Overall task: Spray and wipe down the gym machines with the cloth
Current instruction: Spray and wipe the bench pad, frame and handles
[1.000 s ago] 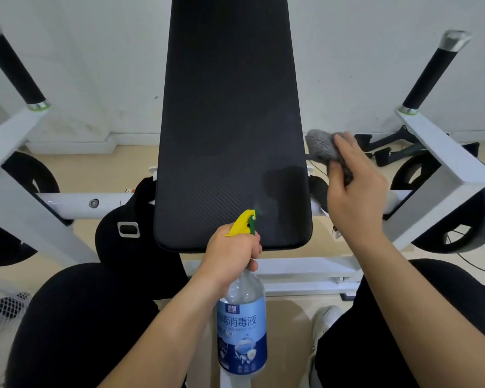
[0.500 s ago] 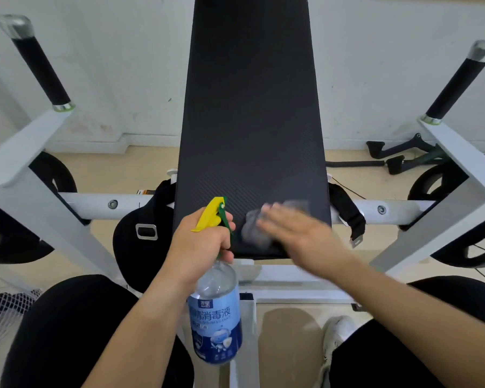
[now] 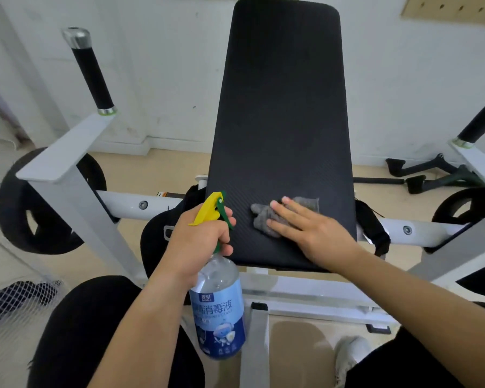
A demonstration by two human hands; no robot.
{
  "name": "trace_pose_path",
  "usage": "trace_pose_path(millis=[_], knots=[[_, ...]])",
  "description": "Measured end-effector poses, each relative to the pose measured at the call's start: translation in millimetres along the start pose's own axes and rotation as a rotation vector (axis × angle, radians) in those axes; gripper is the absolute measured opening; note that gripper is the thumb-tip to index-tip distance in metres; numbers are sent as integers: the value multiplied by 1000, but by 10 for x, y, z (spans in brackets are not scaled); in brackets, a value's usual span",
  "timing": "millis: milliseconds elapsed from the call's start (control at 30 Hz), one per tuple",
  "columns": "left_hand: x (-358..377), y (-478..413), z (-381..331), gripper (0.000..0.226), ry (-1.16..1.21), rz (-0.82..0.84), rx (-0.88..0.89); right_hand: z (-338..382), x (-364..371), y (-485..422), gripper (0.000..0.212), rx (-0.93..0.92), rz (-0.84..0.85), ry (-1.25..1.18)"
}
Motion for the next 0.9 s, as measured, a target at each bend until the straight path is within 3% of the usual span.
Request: trace_pose_path(millis=[133, 233, 300, 367, 467, 533, 567, 767, 900], knots=[[-152, -43, -46, 35, 26, -57, 0, -669, -120, -694, 58, 353, -92, -92], [-222, -87, -39, 35, 49, -61, -16, -703, -165, -1052, 49, 550, -171, -195], [-252, -111, -16, 35, 43, -51, -31, -316, -121, -1046, 53, 442, -226, -227], [-283, -132, 0, 35, 35, -49, -34, 263, -9, -774, 64, 218, -217, -234], [-362, -135, -1, 35, 30, -64, -26, 947, 160, -208, 62, -124, -79, -222], [-392, -113, 14, 35, 27, -67, -37, 925, 180, -73, 54, -267, -30, -133], [-388, -95, 25, 35, 17, -57, -40, 771, 138, -129, 53, -252, -46, -90], [-241, 18, 171, 26, -103, 79, -116, -690, -479, -666, 43, 501, -333, -192], [-274, -3, 263, 18, -154, 60, -174, -915, -770, -1071, 42, 520, -392, -203]])
Point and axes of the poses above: each hand's wrist, its own y-axis away from the middle knuckle, its own x-axis out of the palm, z = x × y, the point moved 6 cm from there along -y, towards the middle knuckle
